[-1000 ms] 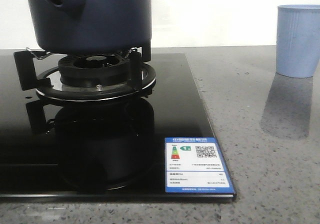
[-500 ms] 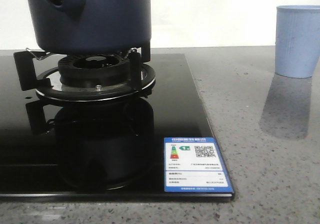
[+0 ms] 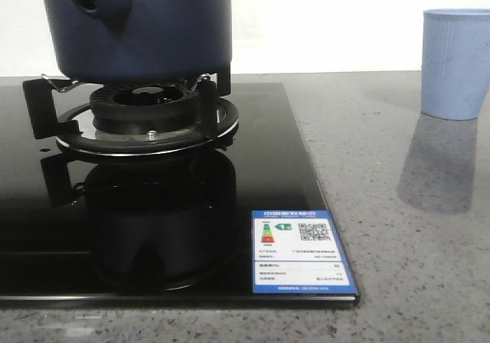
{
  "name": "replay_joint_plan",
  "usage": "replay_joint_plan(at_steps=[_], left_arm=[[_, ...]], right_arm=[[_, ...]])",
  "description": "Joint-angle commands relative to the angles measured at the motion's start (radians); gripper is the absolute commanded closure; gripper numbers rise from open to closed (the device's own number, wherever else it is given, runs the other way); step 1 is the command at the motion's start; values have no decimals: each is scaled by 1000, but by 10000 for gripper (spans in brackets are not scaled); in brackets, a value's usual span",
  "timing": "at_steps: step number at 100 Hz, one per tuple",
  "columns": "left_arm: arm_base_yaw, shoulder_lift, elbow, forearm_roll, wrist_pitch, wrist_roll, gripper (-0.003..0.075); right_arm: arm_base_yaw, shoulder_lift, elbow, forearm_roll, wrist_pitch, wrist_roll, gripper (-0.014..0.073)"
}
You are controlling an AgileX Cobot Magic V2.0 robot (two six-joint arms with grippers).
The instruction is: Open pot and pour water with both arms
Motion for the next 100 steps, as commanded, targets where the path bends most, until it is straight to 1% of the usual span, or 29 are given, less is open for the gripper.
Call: replay_joint_plan(at_steps=[1, 12, 26, 91, 95, 100], left_arm=[[-1, -43, -3, -28, -109, 1, 739], [-1, -53, -3, -31, -127, 1, 739], [-1, -53, -3, -31, -94, 1, 739], [-1, -53, 1, -31, -94, 1, 739], [-1, -53, 7, -4, -90, 1, 739], [1, -53, 16, 69, -88, 1, 739]], right_arm=[[-4, -32, -8, -36, 22, -11, 660], [-4, -42, -8, -36, 26, -11, 660], [-4, -42, -8, -36, 11, -11, 660], [-4, -42, -8, -36, 11, -11, 660], [-4, -42, -8, -36, 11, -11, 660], [-4, -42, -8, -36, 11, -11, 660]])
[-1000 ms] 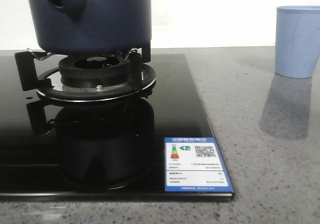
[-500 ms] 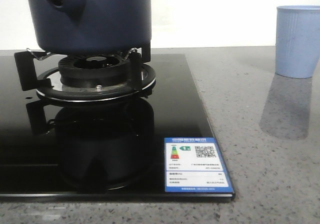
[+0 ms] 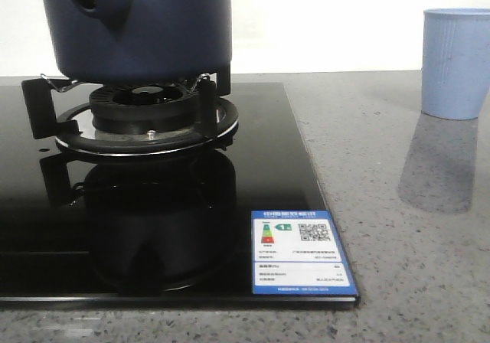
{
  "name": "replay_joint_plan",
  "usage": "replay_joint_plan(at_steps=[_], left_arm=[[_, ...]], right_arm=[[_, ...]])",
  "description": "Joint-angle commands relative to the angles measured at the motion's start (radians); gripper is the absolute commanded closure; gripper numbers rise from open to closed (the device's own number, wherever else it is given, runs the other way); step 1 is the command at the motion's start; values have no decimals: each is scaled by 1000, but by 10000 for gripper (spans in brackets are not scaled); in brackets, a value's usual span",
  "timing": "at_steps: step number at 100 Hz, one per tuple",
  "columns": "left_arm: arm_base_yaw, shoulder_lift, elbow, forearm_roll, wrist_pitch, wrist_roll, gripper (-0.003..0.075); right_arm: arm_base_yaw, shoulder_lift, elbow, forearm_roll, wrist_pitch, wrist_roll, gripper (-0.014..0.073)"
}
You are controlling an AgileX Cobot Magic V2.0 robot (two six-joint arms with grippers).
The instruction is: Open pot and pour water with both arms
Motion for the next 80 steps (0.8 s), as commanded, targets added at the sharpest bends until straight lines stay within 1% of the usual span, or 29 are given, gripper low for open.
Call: replay_joint_plan(at_steps=[1, 2, 9, 14, 25, 35, 43, 44, 48, 56, 64, 80], left_arm=[[1, 12, -7, 88, -61, -2, 739], [3, 12, -3, 132, -59, -11, 739], [20, 12, 28, 267, -57, -97, 739], [41, 12, 58, 304, -57, -152, 739], [89, -2, 130, 310, -59, -187, 739], [130, -40, 192, 342, -65, -253, 739], [150, -76, 242, 338, -75, -270, 739], [153, -76, 242, 335, -86, -269, 739], [158, -74, 239, 332, -41, -269, 739], [172, -74, 239, 332, -42, -269, 739], [172, -74, 239, 330, -22, -269, 739], [172, -74, 237, 330, -26, -269, 739]], right_arm=[[-4, 6, -27, -36, 23, -11, 660], [-4, 6, -27, -36, 23, -11, 660], [-4, 6, -27, -36, 23, -11, 660], [-4, 6, -27, -36, 23, -11, 660], [-4, 6, -27, -36, 21, -11, 660], [-4, 6, -27, -36, 21, -11, 660], [-4, 6, -27, -36, 21, -11, 660], [-4, 6, -27, -36, 21, -11, 660], [-4, 6, -27, -36, 21, -11, 660], [-4, 6, -25, -36, 21, -11, 660], [-4, 6, -23, -36, 22, -11, 660], [-4, 6, -22, -36, 21, -11, 660]])
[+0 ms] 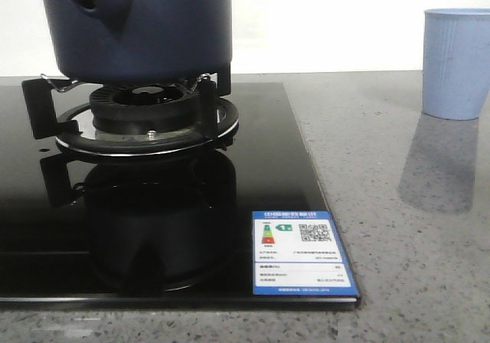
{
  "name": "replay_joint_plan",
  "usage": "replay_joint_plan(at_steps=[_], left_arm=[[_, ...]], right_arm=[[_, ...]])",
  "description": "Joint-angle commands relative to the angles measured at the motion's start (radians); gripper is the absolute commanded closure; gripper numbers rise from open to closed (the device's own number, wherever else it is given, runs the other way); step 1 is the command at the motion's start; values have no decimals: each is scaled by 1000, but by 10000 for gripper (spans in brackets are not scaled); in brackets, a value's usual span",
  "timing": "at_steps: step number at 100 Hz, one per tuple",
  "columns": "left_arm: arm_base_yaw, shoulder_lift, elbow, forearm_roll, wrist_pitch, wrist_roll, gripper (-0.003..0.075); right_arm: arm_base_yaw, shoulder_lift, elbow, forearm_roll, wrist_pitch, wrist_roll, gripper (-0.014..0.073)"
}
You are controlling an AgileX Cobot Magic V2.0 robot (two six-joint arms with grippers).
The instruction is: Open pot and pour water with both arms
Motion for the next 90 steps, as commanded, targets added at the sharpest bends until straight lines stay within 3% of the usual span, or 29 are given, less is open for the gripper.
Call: replay_joint_plan(at_steps=[1, 90], left_arm=[[3, -28, 33, -4, -68, -12, 739], [3, -28, 33, -4, -68, -12, 739]], right_arm=[[-4, 7, -24, -36, 24, -11, 660], [-2, 7, -14, -36, 68, -13, 660]])
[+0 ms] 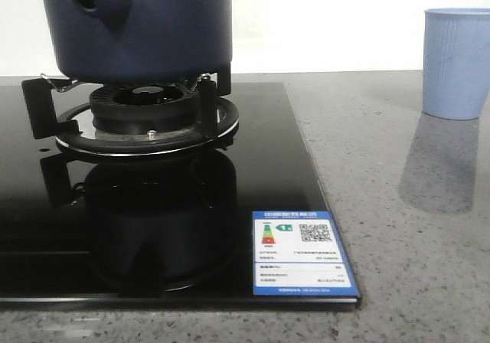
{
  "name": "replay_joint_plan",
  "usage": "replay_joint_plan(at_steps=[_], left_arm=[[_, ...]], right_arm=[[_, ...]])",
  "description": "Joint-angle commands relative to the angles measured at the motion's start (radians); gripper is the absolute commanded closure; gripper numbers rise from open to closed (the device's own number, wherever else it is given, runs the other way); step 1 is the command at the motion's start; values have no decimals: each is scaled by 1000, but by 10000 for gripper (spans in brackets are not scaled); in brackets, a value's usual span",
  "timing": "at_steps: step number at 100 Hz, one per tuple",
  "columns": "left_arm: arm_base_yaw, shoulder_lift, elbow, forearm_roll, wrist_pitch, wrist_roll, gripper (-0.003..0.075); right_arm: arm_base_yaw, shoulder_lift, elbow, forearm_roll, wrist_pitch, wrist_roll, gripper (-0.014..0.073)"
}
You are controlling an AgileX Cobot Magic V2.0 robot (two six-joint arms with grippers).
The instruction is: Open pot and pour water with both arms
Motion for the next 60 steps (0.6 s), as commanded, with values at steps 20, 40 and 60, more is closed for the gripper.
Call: replay_joint_plan(at_steps=[20, 40, 60], left_arm=[[3, -28, 33, -4, -76, -8, 739], [3, -28, 33, -4, -76, -8, 739], [3, -28, 33, -4, -76, -8, 739]], right_arm=[[4, 7, -25, 44, 39, -101, 660], [4, 10, -41, 649, 41, -751, 660], [4, 10, -44, 1271, 83, -1443, 660]])
